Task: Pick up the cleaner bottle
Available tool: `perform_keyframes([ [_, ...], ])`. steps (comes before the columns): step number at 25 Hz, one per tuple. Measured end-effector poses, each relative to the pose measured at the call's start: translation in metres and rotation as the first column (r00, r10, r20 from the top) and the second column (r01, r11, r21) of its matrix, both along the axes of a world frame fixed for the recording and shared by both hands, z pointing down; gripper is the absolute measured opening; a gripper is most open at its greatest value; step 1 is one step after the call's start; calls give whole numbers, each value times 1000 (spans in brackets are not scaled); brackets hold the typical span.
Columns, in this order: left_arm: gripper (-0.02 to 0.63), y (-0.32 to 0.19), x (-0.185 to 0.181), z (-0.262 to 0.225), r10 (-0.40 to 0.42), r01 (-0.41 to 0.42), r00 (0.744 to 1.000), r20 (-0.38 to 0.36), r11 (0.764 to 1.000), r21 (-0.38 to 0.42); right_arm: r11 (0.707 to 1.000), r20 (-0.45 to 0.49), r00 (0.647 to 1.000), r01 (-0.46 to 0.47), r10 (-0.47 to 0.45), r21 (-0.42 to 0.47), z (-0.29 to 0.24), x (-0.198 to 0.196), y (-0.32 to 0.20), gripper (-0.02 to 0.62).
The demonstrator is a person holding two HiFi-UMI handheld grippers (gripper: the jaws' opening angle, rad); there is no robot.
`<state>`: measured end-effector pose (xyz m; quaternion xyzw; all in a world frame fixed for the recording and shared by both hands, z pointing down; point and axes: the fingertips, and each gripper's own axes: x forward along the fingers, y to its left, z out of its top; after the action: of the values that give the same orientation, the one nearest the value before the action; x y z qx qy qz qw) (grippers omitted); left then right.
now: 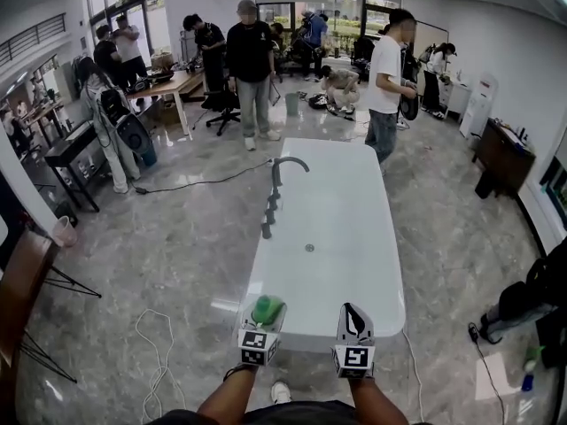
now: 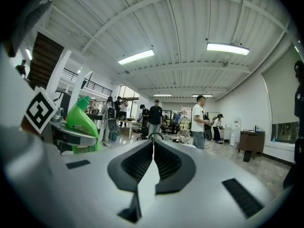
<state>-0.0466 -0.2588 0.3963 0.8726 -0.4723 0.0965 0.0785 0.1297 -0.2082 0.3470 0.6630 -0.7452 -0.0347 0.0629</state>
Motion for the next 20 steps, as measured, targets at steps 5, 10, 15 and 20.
perform_keyframes([
  [5,189,-5,10,-8,-23,23,1000,0,1000,15,1000,-21,1000,8,-8,20,-13,10,-9,17],
  [10,189,-4,22,-16,-48,49,998,-31,999,24,1000,-28,1000,12,-11,29,-19,27,-13,17],
  [15,189,-7,32,-16,-59,59,998,6,998,27,999,-24,1000,13,-12,33,-22,43,-19,17],
  [20,189,-9,44,-24,-56,56,998,-4,997,53,999,-16,1000,19,-19,38,-20,51,-21,17],
])
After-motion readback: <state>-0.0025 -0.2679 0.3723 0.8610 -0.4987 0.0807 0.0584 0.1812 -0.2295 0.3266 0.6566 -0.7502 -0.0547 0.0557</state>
